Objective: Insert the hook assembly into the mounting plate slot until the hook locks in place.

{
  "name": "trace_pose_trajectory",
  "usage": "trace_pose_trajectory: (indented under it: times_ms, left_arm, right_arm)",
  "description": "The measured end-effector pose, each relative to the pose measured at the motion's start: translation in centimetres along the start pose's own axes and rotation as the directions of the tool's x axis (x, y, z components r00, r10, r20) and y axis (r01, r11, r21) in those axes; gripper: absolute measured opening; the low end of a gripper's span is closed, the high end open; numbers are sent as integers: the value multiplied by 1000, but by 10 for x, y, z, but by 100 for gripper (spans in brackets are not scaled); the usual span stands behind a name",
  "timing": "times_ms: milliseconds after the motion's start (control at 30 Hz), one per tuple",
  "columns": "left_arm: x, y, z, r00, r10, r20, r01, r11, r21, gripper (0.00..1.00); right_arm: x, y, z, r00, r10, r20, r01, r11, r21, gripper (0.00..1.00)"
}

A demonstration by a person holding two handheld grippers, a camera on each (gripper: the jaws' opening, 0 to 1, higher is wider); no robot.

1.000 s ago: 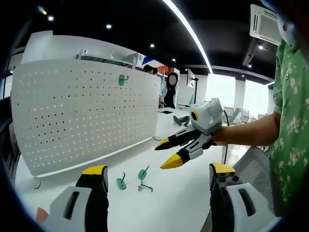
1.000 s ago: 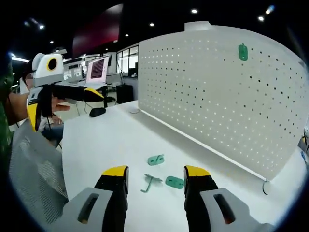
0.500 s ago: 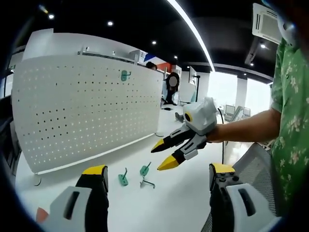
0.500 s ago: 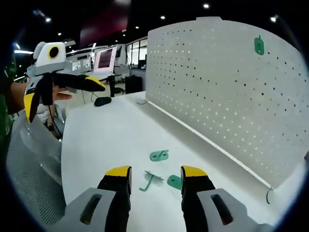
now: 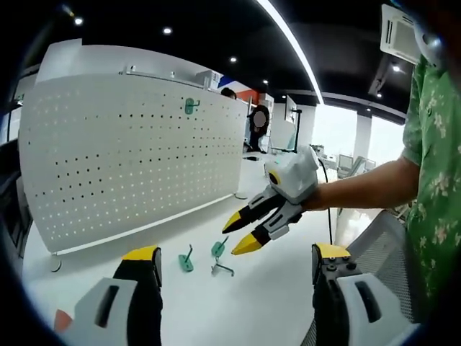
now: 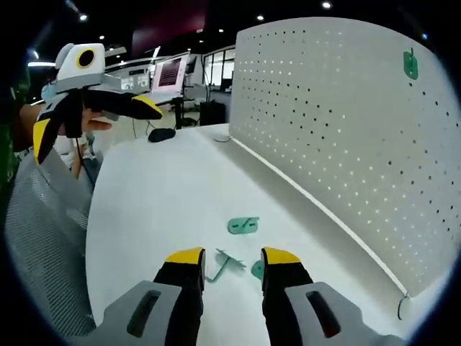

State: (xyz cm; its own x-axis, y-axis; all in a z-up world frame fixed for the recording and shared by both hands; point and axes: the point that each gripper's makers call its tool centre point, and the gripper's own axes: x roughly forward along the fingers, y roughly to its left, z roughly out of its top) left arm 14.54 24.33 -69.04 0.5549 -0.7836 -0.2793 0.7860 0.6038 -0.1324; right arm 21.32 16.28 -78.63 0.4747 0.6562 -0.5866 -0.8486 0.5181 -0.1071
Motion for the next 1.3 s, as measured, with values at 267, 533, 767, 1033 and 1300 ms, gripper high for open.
trace_pose_trajectory:
  times_ms: [267, 533, 767, 1033, 1300]
  left_arm:
    - [1, 2, -2, 1000, 1, -4, -1, 1000, -11, 87]
    - [2, 3, -3, 1000, 4, -5, -4, 1000, -15, 86]
    - [1, 5, -4, 1000, 6, -9, -6, 1000, -19, 86]
    - [0, 5, -5, 1000, 6, -11, -6, 1000, -21, 85]
    - [-1, 7, -4, 1000, 9, -11, -9, 1000, -24, 84]
  right_arm:
    - [12, 0, -9, 999, 31, -41, -33, 999, -41, 21]
    - [22, 1, -21, 994, 55, -91, -63, 994, -89, 15]
    - [30, 1, -22, 991, 68, -111, -81, 990, -115, 12]
    - [37, 1, -26, 987, 77, -141, -98, 984, -148, 11]
    - [40, 0, -30, 981, 83, -177, -117, 975, -188, 7]
